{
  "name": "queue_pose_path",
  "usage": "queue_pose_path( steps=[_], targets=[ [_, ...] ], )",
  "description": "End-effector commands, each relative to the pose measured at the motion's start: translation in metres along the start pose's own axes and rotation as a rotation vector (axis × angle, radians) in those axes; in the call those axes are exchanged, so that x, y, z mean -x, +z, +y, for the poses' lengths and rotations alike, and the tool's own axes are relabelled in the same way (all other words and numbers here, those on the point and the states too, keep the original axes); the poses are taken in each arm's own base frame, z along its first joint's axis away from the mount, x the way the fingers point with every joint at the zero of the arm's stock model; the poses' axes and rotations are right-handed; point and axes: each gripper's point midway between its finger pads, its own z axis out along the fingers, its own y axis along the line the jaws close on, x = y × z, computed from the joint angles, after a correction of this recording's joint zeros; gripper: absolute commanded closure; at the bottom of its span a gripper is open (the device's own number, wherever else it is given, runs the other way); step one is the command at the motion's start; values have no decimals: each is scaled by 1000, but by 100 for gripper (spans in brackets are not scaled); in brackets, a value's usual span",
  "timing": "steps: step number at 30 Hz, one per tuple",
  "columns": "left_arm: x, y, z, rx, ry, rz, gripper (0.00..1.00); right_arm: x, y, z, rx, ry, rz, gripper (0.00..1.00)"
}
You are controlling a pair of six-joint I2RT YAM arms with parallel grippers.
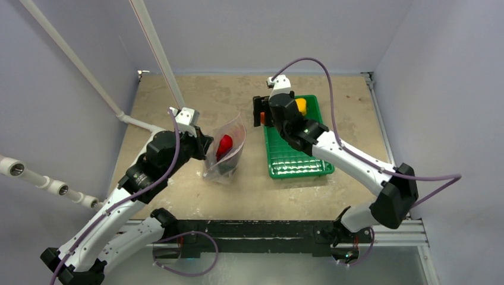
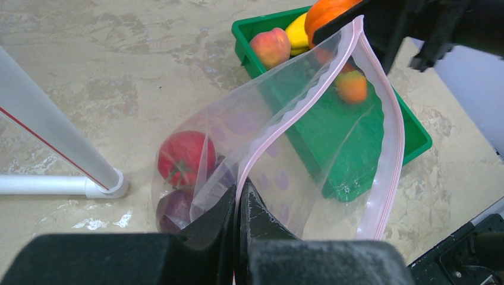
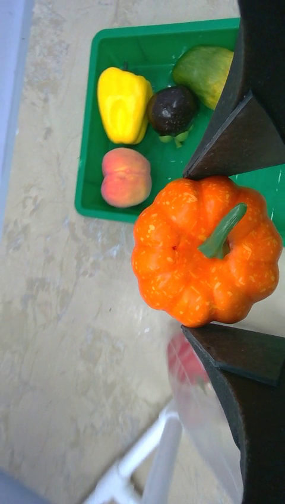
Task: Place the food in the zip-top bag and seal the zipper
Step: Pick up the fake vegetable from the bin, then place the fake vegetable in the zipper food storage bag.
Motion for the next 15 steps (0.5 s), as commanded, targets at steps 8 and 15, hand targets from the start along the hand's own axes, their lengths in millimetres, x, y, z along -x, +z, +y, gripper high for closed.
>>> queue_pose_path(
  steps=[8, 15],
  targets=[
    [6, 0, -2, -13, 15, -23, 100, 71, -100, 57, 137, 46, -111, 52],
    [4, 1, -1, -12, 13, -17, 100, 86, -148, 109, 279, 43, -143, 52]
  ],
)
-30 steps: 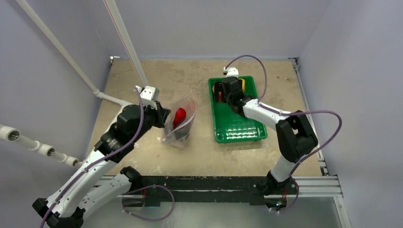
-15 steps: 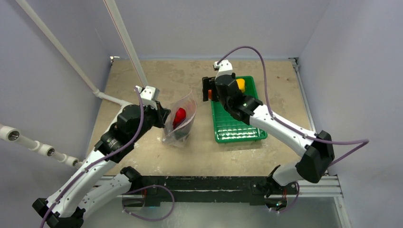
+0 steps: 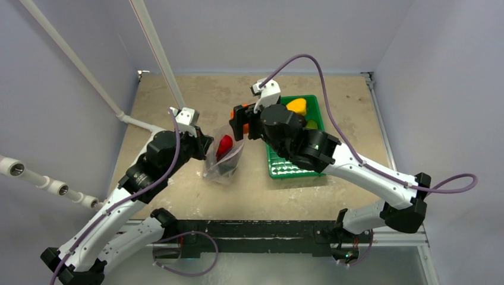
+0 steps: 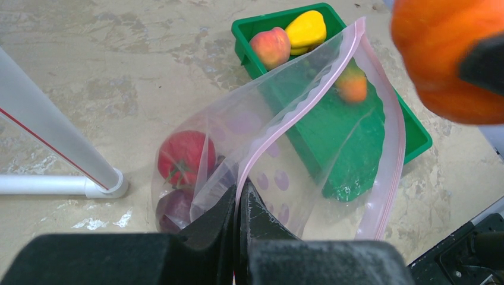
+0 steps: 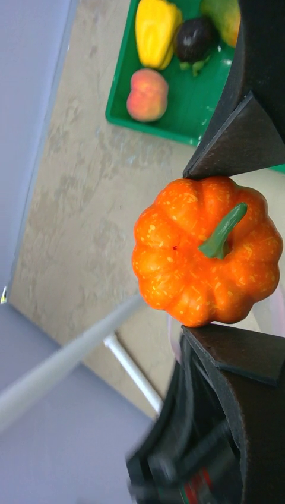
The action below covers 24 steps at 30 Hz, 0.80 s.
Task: Place the food in the zip-top bag and seal the zipper
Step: Place the fake vegetable in the zipper food storage bag.
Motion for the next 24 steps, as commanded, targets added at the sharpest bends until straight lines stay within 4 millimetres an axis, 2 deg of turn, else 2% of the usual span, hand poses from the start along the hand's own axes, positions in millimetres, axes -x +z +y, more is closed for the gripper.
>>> queue_pose_path(
  steps=[1, 4, 8, 13, 17, 21, 24],
  targets=[
    [5, 1, -1, -10, 13, -20, 100, 19, -24, 29, 50, 18, -33, 52],
    [5, 1, -1, -9, 14, -20, 100, 8, -30, 46, 59, -10, -13, 51],
    [5, 1, -1, -9, 14, -20, 100, -4, -29, 54, 65, -30, 1, 51],
    [5, 0, -1, -9, 12, -23, 100, -21, -18, 58, 70, -43, -1, 49],
    [6, 0, -1, -12, 12, -23, 100, -42, -7, 71, 113, -48, 33, 48],
    [6, 0, -1, -11, 12, -24, 100, -52, 5, 78, 110, -63, 46, 47],
    [7, -1, -1, -12, 11, -28, 100, -62, 15, 77, 75, -84, 58, 41]
  ],
)
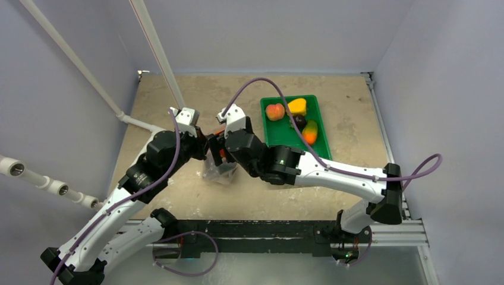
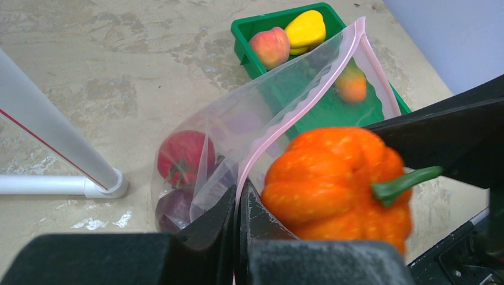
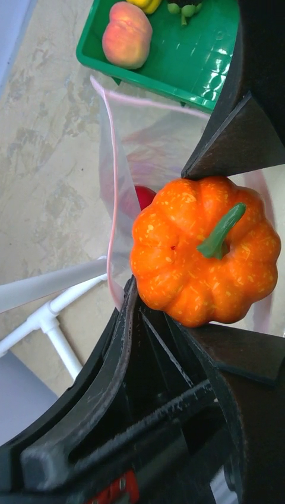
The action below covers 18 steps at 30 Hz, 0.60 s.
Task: Place the food in the zip-top bag and seal the zipper
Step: Place the fake vegetable in the zipper food storage bag.
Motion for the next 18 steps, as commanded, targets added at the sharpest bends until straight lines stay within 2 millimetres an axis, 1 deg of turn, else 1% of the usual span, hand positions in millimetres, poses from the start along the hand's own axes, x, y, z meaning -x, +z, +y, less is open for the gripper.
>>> queue_pose_path(
  steps=[1, 5, 7, 9, 10, 15, 18],
  targets=[
    [7, -2, -1, -10, 10, -31, 100, 5, 12, 2, -27, 16, -26, 37],
    [8, -3, -1, -11, 11, -34, 100, -4, 20, -4, -65, 6, -8, 22],
    [8, -3, -1, -12, 11, -35, 100, -5, 22, -5, -72, 7, -9, 11],
    [9, -3, -1, -12, 10, -36, 100, -5, 24, -7, -82, 10, -11, 3],
    [9, -3, -1, -14, 11, -37, 100, -3, 24, -7, -83, 13, -14, 1],
    [9, -3, -2, -16, 10, -37, 100, 5, 21, -3, -65, 26, -28, 1],
    [8, -3, -2, -16, 10, -35, 100, 15, 15, -5, -65, 41, -48, 1]
  ],
)
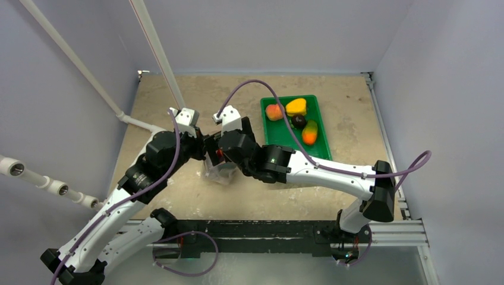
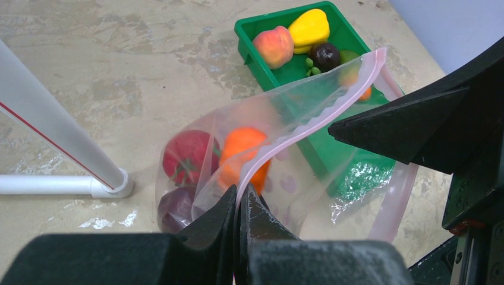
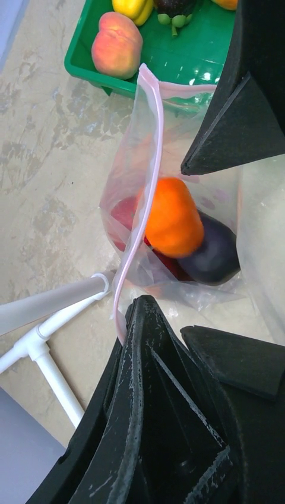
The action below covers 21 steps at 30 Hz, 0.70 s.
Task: Place the food in the zip-top bag and seal the zipper
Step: Place the fake vegetable in the zipper food storage bag.
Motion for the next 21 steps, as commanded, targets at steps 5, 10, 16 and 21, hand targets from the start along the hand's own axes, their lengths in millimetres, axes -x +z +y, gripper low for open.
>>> queue_pose_path(
  steps=[5, 10, 16, 21],
  targets=[
    [9, -1, -4, -18, -2, -35, 100, 64, -25, -17, -21, 121, -139, 1],
    [9, -1, -4, -18, -1, -34, 100, 87, -31, -56, -106, 163, -171, 2],
    [9, -1, -3, -16, -2, -33, 100, 102, -27, -125, -244, 219, -200, 4],
    [8, -1, -4, -17, -1, -31, 100, 98, -14, -177, -330, 233, -204, 4]
  ],
)
